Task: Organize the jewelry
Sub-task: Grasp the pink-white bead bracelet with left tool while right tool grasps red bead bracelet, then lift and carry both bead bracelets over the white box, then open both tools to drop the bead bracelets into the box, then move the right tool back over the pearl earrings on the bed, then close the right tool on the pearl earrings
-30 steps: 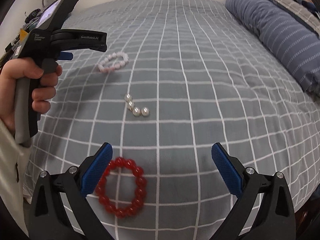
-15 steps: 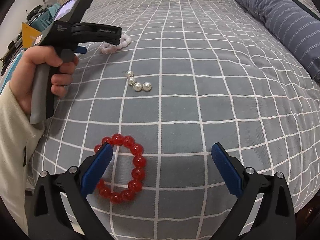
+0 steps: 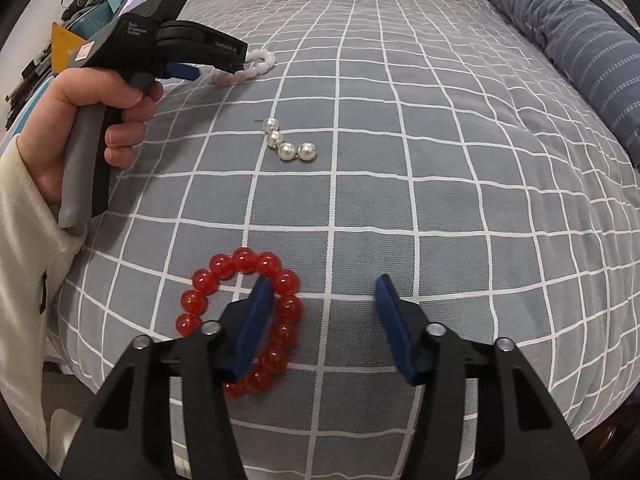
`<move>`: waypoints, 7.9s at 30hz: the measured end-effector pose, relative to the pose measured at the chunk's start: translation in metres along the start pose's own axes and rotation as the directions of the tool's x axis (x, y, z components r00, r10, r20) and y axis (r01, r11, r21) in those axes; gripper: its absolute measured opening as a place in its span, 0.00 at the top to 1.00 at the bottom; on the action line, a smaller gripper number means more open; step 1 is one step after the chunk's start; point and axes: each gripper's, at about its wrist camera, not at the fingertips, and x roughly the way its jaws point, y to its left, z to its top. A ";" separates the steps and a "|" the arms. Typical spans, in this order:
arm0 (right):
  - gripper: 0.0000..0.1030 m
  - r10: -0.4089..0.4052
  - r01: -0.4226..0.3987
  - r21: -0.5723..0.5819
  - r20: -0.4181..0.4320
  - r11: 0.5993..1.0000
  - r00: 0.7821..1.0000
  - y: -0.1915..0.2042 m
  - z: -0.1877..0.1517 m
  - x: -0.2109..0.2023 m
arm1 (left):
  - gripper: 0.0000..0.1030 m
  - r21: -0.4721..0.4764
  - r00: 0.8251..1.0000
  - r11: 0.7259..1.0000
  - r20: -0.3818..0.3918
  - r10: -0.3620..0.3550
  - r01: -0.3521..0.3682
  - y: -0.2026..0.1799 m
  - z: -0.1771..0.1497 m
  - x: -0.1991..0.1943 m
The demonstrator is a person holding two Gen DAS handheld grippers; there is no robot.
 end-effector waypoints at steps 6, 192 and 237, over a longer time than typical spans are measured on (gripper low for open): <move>0.80 0.009 -0.009 -0.009 -0.004 1.000 1.000 0.005 -0.002 -0.002 | 0.78 0.025 1.000 1.000 0.003 0.007 -0.007 -0.002 -0.002 -0.003; 0.09 0.130 -0.055 -0.223 0.337 0.973 0.932 0.149 0.137 -0.091 | 0.06 -0.279 0.968 0.959 0.223 0.112 -0.047 0.171 -0.100 -0.255; 0.79 0.002 0.008 -0.080 0.124 0.997 0.992 0.028 0.066 0.033 | 0.06 -0.107 0.991 0.993 0.128 -0.035 0.048 0.056 -0.111 -0.124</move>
